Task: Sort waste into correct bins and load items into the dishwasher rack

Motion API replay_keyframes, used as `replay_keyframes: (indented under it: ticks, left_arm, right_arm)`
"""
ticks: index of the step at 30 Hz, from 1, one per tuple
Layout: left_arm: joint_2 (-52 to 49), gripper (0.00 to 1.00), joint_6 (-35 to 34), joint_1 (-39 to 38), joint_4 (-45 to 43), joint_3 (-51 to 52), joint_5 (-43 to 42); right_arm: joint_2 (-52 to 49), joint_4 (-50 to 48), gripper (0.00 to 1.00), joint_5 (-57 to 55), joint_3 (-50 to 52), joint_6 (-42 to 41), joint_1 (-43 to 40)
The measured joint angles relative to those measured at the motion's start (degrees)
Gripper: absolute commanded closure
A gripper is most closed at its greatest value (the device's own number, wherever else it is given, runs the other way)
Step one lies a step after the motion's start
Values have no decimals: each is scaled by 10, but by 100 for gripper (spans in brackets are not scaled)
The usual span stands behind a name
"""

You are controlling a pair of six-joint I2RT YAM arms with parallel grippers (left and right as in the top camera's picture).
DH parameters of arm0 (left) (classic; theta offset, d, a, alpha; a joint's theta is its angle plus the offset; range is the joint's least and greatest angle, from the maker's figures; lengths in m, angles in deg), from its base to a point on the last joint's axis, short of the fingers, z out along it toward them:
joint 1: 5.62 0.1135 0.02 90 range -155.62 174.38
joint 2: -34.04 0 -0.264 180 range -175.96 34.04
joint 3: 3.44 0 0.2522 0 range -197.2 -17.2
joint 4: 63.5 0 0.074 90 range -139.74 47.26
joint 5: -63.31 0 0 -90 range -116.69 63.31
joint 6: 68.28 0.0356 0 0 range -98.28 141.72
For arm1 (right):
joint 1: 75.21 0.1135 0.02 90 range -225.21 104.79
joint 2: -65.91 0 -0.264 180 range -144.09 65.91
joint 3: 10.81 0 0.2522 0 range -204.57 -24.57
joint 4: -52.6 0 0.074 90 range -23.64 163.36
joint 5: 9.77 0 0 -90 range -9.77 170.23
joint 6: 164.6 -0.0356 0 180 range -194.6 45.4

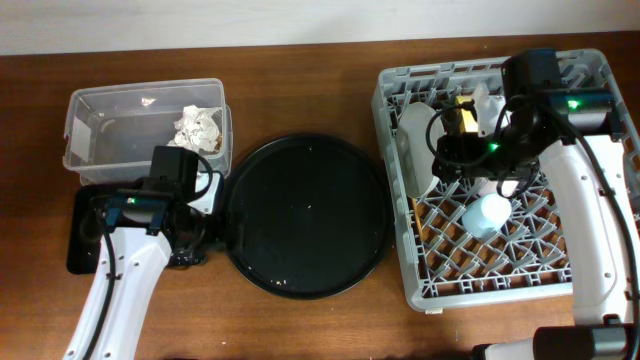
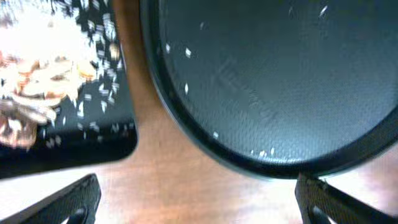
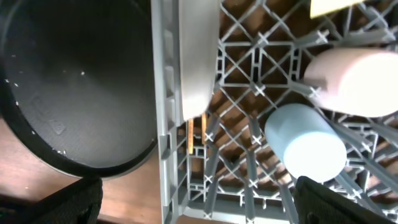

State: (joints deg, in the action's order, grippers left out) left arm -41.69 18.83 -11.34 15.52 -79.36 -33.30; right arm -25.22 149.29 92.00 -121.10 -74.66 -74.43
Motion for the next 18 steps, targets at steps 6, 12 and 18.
replay_keyframes:
  ticks: [6,12,18]
  left_arm:
    - [205,1,3,0,-64,71,11]
    - [445,1,1,0,-97,135,13]
    - [449,1,1,0,-98,136,13]
  right_arm:
    - [162,-139,1,-12,186,-4,0]
    - [483,-219,1,-14,416,-6,0]
    - [509,-219,1,-14,422,-6,0]
